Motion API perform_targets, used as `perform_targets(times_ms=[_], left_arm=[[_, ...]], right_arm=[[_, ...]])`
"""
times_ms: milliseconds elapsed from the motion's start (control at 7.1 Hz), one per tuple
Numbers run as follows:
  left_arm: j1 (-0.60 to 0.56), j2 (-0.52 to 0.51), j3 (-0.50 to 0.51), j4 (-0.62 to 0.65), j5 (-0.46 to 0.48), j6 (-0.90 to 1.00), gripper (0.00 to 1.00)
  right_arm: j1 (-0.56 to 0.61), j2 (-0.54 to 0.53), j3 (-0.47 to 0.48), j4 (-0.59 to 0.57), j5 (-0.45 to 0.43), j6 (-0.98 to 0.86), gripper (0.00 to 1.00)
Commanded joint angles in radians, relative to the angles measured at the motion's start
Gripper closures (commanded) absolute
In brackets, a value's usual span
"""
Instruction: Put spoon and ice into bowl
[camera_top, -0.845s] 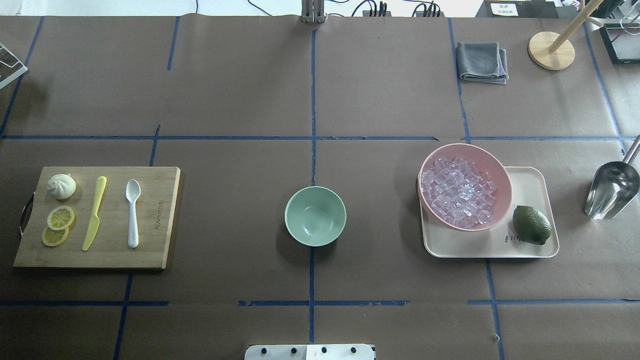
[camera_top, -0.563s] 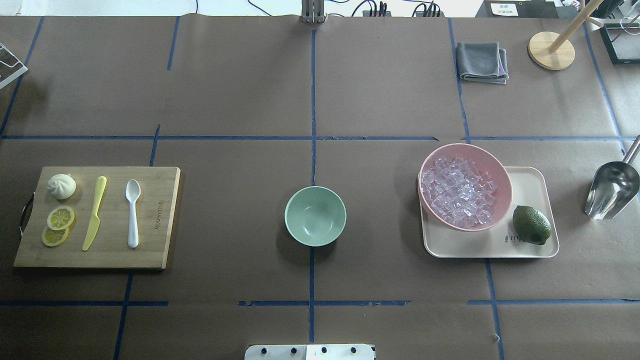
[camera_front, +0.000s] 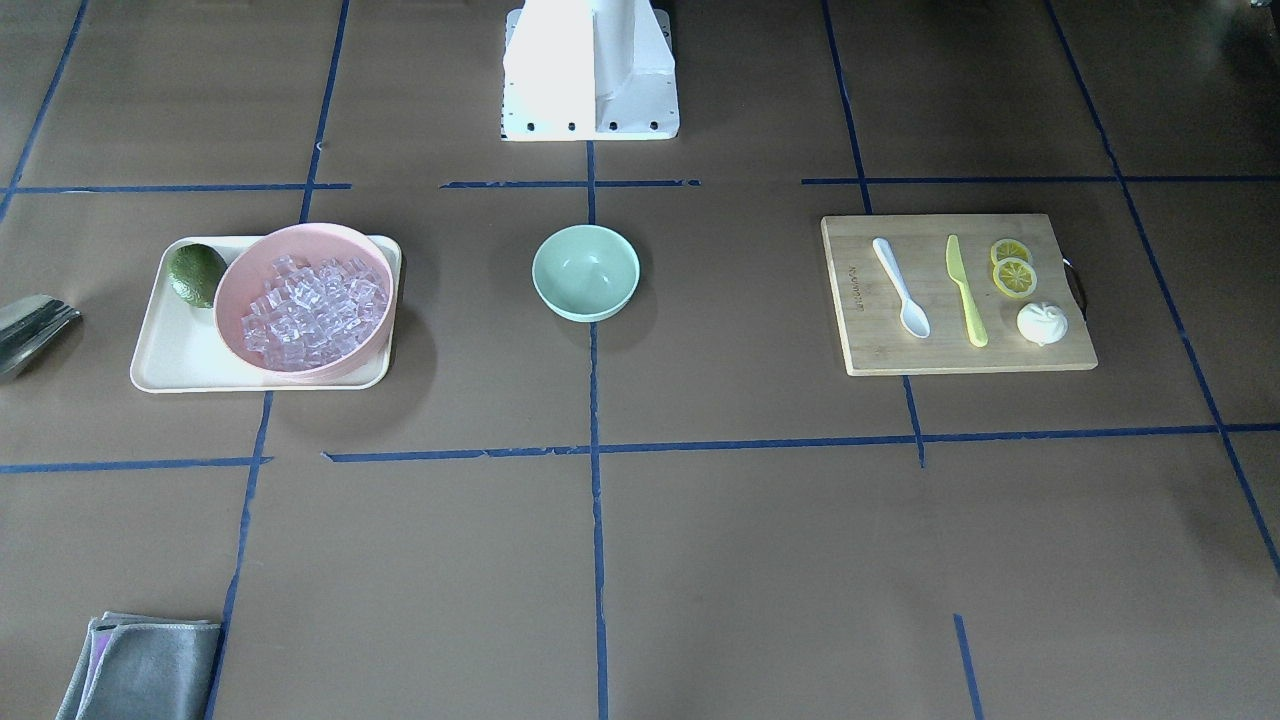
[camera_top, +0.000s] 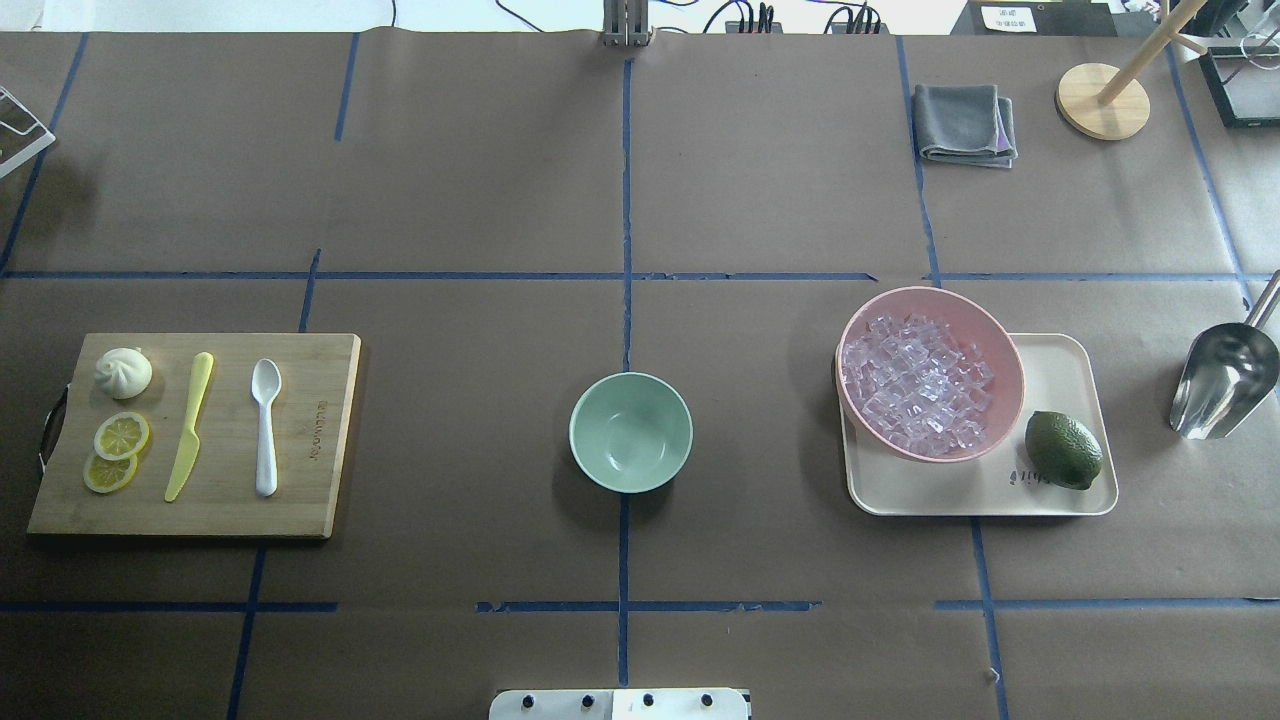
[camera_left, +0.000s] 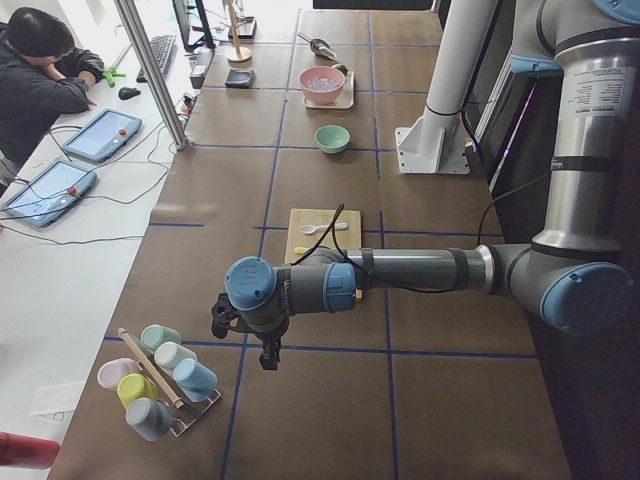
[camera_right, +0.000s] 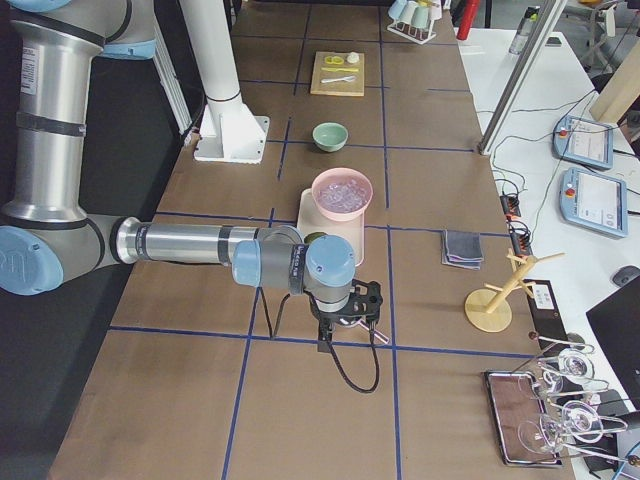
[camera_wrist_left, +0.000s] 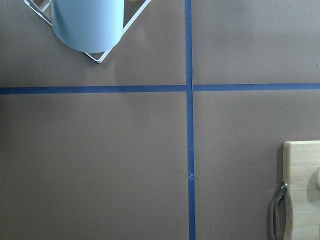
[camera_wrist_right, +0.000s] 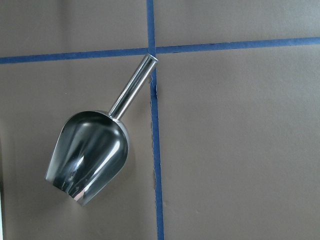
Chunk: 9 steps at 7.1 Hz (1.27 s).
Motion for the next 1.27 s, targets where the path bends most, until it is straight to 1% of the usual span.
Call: perform_targets(times_ms=[0,282,423,563,704,845,986,1127], left_arm=[[0.001,-0.003,0.004,-0.002,0.004,0.003,0.0],[0.007,-0.008,-0.022,-0.013,0.004,0.001,0.0],[0.063,-0.008,-0.099,-0.008,0.008,-0.009,0.0],[0.124,-0.005,-0.166,-0.008,0.034,-0.12,0.0],[0.187,-0.002,-0.225,-0.013,0.046,-0.241,0.0],[0.244,-0.001,-0.293,-0.013,0.046,-0.382,0.0],[0.307,-0.001,-0.348,-0.014,0.048,-0.527,0.0],[0.367,-0.005,-0.376,-0.025,0.05,-0.645,0.0]], right_arm=[[0.0,0.021,0.004,0.0,0.0,0.001,0.0],[-0.002,0.037,0.004,0.0,0.0,0.003,0.0],[-0.003,0.04,0.004,-0.002,0.0,0.004,0.0],[-0.012,0.042,0.005,-0.002,0.002,0.004,0.0],[-0.012,0.07,0.016,0.0,0.0,0.004,0.0],[-0.012,0.09,0.001,0.0,-0.002,0.003,0.0],[-0.012,0.086,-0.004,0.0,0.003,0.006,0.0],[-0.012,0.088,0.002,0.001,0.005,0.007,0.0]])
